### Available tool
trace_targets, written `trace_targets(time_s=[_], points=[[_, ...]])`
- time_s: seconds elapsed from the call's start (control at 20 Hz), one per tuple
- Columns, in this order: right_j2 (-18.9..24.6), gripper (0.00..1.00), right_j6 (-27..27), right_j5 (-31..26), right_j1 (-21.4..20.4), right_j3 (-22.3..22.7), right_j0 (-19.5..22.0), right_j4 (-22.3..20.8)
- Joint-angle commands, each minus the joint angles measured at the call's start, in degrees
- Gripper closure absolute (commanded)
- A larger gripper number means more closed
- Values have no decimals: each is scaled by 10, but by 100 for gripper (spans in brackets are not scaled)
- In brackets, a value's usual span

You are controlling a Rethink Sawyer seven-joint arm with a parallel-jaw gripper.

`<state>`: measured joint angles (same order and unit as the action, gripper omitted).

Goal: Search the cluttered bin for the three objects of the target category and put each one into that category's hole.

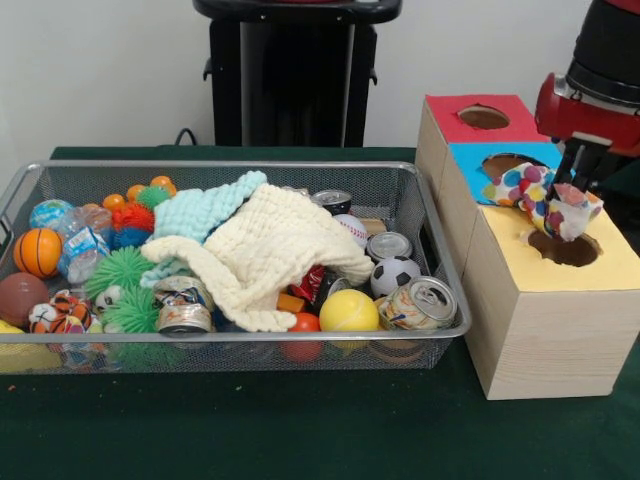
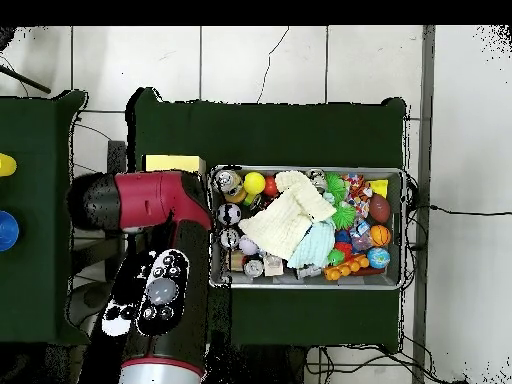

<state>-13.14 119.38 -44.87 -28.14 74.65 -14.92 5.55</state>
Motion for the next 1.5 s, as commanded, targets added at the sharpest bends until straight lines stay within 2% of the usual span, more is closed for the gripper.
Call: trace_targets(time_s=[0.05, 0.35, 0.55, 1.05, 1.5], points=[[30, 100, 106, -55, 72, -4, 5, 11], [30, 100, 115, -70, 105, -55, 4, 16], [27, 100, 121, -81, 108, -63, -3, 22], [20, 100, 126, -80, 115, -62, -12, 25], [17, 100, 128, -40, 122, -38, -20, 25]])
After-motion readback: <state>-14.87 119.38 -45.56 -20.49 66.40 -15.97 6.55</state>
